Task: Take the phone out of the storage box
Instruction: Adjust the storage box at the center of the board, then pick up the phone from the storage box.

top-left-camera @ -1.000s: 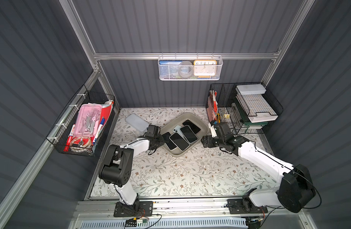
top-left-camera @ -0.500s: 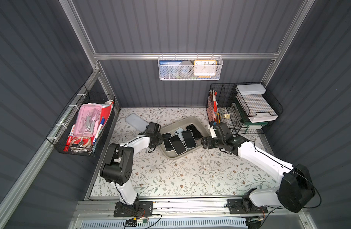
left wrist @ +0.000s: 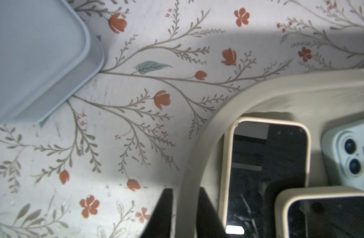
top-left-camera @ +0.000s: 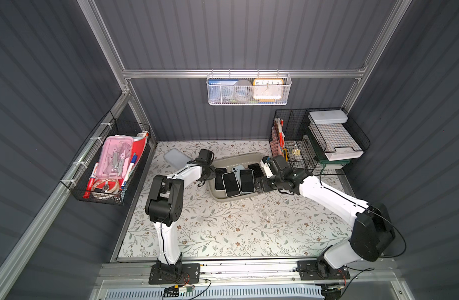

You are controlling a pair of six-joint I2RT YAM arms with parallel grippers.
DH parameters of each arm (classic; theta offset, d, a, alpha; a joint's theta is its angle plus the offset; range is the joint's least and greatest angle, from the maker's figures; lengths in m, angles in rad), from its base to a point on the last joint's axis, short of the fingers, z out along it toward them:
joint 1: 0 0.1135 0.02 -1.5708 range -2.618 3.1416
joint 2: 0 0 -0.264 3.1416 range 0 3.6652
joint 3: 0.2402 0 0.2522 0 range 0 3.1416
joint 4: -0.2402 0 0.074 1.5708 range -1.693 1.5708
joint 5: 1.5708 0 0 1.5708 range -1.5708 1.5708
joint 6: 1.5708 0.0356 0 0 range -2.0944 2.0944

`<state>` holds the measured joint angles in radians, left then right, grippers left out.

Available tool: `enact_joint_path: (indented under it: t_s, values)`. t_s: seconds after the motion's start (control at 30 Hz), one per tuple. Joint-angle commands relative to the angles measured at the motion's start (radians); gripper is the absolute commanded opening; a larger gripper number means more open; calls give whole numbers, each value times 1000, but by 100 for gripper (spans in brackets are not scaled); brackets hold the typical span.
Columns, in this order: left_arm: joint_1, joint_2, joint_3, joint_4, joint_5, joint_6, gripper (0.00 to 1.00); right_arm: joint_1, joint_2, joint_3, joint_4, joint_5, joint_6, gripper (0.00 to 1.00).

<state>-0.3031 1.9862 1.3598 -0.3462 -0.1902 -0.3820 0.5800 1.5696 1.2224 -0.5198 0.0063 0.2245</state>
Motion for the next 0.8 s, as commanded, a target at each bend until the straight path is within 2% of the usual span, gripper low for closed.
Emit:
enact_joint_path:
  t_s: [0.0, 0.1, 0.23, 0.47, 0.77]
  values:
    - [1, -36, 0, -21, -8, 26, 45, 15, 76, 81, -59, 31, 56, 99]
    - [-1, -78, -8, -28, 17, 28, 59, 23, 168, 165, -95, 46, 103, 99]
    - [-1, -171, -38, -48, 10, 19, 70, 42, 266, 244, -95, 95, 170, 99]
    - [-1, -326, -131, -61, 9, 3, 72, 55, 427, 368, -108, 161, 238, 96]
    - [-1, -440, -229, -51, 28, -17, 73, 57, 557, 493, -165, 177, 263, 99]
